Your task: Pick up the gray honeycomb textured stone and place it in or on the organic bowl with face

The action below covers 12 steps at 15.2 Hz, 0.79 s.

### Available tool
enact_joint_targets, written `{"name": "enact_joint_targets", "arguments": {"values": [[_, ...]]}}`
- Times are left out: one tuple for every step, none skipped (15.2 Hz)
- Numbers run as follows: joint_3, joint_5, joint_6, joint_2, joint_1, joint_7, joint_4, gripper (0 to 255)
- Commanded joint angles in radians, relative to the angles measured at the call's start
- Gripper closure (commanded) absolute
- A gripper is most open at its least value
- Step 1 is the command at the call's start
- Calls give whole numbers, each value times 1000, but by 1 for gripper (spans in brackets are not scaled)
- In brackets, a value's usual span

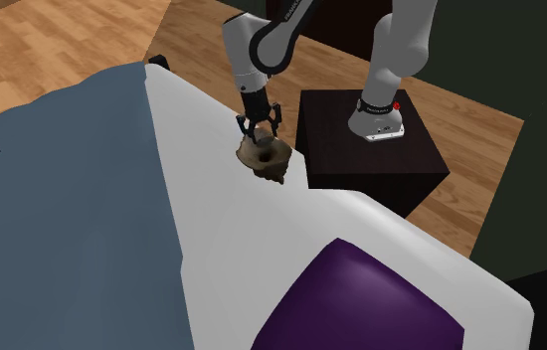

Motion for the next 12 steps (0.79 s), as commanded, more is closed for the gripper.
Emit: {"name": "enact_joint_targets", "arguments": {"values": [[0, 1, 6, 4, 0, -2, -1, 255], [0, 1, 6, 4, 0, -2, -1, 255], [0, 1, 6, 4, 0, -2, -1, 255], [0, 1, 6, 4, 0, -2, -1, 255], [0, 1, 6, 4, 0, -2, -1, 255], [0, 1, 6, 4, 0, -2, -1, 255], [0, 1, 6, 4, 0, -2, -1, 255], [0, 1, 6, 4, 0, -2, -1, 0], [0, 1, 6, 4, 0, -2, -1, 0], [0, 1, 6, 4, 0, -2, -1, 0], [0, 1, 6, 4, 0, -2, -1, 0], [0, 1, 6, 4, 0, -2, -1, 0]]}}
